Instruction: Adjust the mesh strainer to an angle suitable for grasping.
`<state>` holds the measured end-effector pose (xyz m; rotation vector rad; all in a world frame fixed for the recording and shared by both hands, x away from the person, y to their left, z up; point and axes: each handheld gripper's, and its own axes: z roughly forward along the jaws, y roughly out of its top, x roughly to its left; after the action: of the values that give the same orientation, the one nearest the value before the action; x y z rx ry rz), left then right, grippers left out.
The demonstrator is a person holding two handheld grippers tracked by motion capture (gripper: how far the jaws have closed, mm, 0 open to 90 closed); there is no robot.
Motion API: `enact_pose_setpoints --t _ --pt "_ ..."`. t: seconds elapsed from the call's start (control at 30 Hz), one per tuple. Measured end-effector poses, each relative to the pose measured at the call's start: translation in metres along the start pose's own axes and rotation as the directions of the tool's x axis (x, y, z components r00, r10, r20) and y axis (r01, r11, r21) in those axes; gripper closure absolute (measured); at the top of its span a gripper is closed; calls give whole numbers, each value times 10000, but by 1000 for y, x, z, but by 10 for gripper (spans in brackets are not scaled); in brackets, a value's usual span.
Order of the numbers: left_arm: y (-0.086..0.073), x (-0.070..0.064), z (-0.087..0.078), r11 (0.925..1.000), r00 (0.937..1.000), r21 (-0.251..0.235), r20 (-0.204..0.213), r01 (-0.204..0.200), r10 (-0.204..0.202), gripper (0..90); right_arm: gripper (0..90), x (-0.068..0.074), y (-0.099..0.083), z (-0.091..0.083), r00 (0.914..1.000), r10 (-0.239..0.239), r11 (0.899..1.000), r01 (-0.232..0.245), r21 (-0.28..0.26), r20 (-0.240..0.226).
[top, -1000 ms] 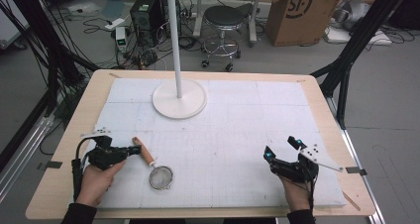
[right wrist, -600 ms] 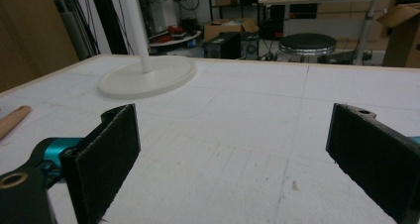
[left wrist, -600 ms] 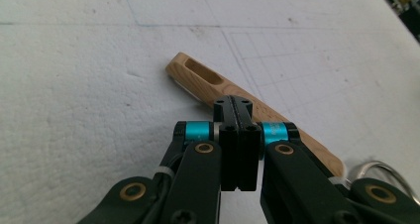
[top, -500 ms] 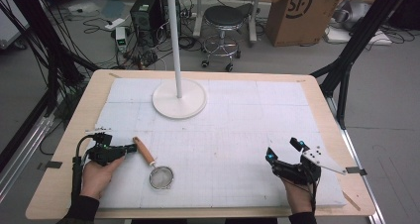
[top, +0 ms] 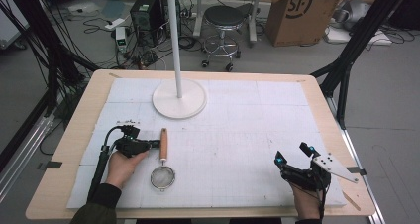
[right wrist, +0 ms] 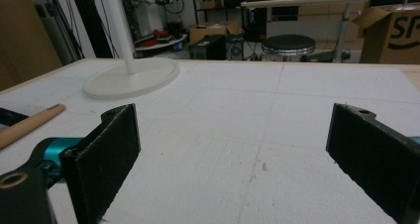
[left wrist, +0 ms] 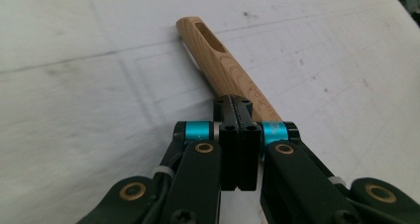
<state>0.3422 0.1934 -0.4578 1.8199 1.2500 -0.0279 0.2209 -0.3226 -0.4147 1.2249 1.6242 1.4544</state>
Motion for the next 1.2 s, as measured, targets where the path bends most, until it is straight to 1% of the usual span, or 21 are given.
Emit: enact_pose_setpoints --t 0.07,0.13,0.17,0.23,0.33,0.4,0.43,0.5,0.53,0.6,0.7,0.73,0.77,0.8,0.83,0.87,0.9,0.97,1.03,1.1,1.2 --pt "3 -6 9 9999 9997 118 222 -47 44 900 55 0 0 -1 10000 36 10000 -36 13 9" --pt "5 -15 19 9990 9990 324 334 -296 285 900 55 -1 -1 -1 10000 74 10000 -74 37 17" --pt "6 -18 23 9987 9989 376 337 -350 337 900 55 -2 -1 -1 10000 70 10000 -70 47 34" --pt "9 -23 28 9983 9985 439 394 -392 375 900 55 -3 -2 -2 10000 34 10000 -34 37 63" --pt "12 -31 36 9961 9966 588 535 -658 627 900 55 -5 -2 -6 9998 105 9999 -104 -16 146" --pt "12 -36 41 9951 9951 621 668 -775 733 900 55 -6 -2 -9 9996 194 9998 -193 -34 182" --pt "12 -38 42 9943 9944 618 665 -864 823 900 55 -8 -2 -10 9997 171 9999 -170 -22 196" --pt "12 -37 41 9944 9943 612 671 -864 823 900 55 -8 -3 -12 9994 253 9997 -253 -1 226" --pt "11 -37 40 9948 9941 589 735 -836 792 900 55 -9 -3 -12 9995 205 9998 -204 -24 234" --pt "10 -38 37 9942 9935 545 716 -928 888 900 55 -9 -3 -13 9994 220 9997 -218 -58 259" --pt "10 -38 30 9959 9935 307 780 -857 831 900 55 -8 -3 -12 9995 239 9997 -239 -13 202" --pt "11 -38 27 9965 9935 176 807 -821 805 900 55 -8 -3 -11 9996 172 9998 -171 -36 205" --pt "11 -38 23 9969 9928 73 911 -783 774 898 55 -8 -3 -10 9997 165 9999 -164 -29 200" --pt "10 -40 20 9978 9918 -110 1089 -656 664 896 55 -7 -2 -10 9997 137 9999 -136 -33 182" --pt "10 -41 17 9983 9899 -200 1301 -539 561 824 55 -6 -2 -9 9997 152 9999 -151 -12 166" --pt "9 -44 14 9987 9889 -216 1401 -465 491 721 55 -6 -2 -8 9998 153 9999 -153 -8 134" --pt "8 -46 13 9982 9886 -132 1387 -578 591 669 55 -5 -2 -7 9998 139 9999 -139 19 130" --pt "7 -50 11 9973 9908 12 1139 -735 729 589 55 -5 -2 -6 9999 106 9999 -107 31 99" --pt "5 -53 9 9965 9907 23 1078 -835 827 558 55 -3 -2 -4 10000 44 10000 -44 33 72" --pt "4 -56 9 9954 9892 19 1120 -957 949 528 55 -2 -2 -4 10000 70 10000 -71 43 58" --pt "1 -63 9 9940 9872 38 1176 -1089 1077 515 55 -3 -2 -3 10000 57 10000 -57 41 58"
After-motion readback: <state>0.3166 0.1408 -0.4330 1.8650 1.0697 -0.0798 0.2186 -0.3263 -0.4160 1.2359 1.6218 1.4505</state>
